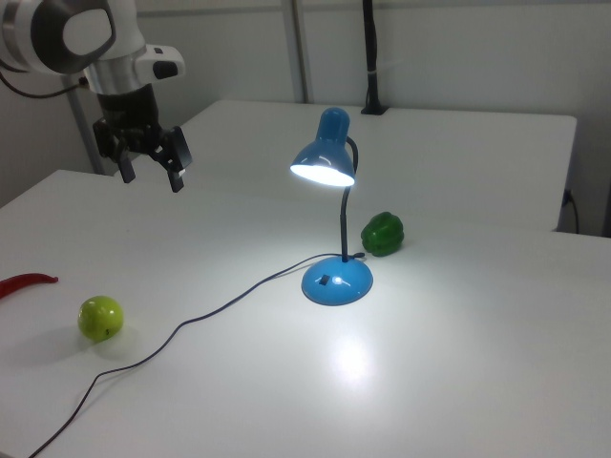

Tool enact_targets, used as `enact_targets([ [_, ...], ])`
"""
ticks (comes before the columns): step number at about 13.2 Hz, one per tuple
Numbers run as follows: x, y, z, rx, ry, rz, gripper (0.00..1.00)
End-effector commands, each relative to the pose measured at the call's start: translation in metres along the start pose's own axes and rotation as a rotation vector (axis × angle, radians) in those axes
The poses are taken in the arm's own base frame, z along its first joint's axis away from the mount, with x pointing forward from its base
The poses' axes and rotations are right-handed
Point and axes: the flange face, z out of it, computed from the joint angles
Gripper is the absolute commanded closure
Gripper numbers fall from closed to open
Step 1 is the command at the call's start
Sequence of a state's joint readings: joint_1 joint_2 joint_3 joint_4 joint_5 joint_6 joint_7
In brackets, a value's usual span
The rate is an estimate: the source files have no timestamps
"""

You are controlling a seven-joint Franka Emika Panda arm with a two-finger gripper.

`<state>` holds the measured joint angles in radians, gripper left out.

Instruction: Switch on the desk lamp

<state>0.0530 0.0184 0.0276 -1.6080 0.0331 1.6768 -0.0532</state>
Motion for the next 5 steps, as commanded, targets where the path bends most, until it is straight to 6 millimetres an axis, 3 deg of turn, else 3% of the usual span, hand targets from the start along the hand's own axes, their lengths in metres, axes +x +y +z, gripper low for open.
enact_targets([
  [1, 0.0051, 0.0018, 0.0048, -0.057, 0.025, -0.067, 0.0],
  [5, 0.0039, 0.0021, 0.0023, -0.062, 0.028, -0.066, 0.0],
])
